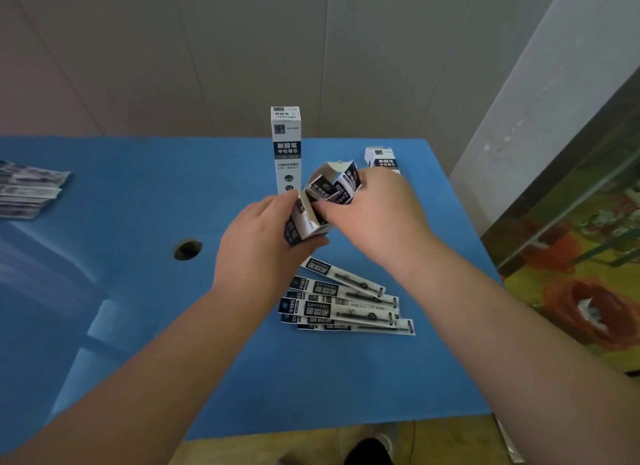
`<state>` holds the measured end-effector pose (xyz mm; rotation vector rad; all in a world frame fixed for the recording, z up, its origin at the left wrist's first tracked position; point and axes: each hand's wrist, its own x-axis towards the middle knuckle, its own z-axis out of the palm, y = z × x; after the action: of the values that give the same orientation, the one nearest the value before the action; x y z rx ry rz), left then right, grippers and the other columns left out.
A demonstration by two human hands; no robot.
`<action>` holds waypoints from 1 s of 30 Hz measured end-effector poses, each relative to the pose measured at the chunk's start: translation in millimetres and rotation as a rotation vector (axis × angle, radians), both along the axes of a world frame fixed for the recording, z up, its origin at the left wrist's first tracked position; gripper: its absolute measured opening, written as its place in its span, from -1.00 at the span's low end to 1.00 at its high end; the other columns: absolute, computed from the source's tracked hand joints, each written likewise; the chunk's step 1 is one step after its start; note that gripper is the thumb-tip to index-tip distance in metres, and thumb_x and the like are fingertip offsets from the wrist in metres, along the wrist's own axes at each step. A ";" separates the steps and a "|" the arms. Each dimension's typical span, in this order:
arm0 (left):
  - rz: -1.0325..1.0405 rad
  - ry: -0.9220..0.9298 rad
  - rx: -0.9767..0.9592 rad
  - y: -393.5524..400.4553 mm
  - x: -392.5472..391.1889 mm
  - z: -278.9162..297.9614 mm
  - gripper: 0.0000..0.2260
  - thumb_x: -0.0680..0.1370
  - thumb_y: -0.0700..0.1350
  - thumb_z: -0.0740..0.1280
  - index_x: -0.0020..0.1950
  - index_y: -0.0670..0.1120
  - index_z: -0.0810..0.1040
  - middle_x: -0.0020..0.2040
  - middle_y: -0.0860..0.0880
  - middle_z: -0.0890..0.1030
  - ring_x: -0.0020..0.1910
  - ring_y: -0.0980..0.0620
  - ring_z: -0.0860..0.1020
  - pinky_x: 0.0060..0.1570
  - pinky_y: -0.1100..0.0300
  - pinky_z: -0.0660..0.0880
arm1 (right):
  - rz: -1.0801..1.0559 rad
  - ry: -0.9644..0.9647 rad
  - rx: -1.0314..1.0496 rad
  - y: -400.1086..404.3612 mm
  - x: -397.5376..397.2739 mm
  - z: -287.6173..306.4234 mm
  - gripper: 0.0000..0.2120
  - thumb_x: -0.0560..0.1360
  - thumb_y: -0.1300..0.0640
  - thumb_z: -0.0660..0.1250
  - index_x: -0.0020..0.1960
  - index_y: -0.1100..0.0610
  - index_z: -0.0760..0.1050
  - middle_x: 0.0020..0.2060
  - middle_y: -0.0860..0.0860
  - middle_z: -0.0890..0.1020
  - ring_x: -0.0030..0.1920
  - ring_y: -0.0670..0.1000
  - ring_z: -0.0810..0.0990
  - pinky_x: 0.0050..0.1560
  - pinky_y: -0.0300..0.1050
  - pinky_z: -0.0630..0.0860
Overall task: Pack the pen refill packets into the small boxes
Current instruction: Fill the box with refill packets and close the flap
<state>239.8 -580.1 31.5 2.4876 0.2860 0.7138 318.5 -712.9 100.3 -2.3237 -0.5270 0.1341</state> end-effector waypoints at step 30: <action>-0.061 -0.073 0.065 -3.5 -0.7 5.5 -0.59 0.38 0.09 0.57 0.16 0.03 0.58 -0.06 0.24 0.48 -0.09 0.10 0.45 -0.21 0.21 0.32 | 0.229 -0.015 -0.320 0.2 0.9 23.3 -0.72 0.51 0.08 0.38 -0.37 0.06 0.57 -0.54 -0.03 0.40 -0.51 -0.01 0.33 -0.46 -0.19 0.24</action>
<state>239.1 -583.6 37.0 2.5134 0.1616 0.7991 319.4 -712.7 123.6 -2.5672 -0.8310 0.3306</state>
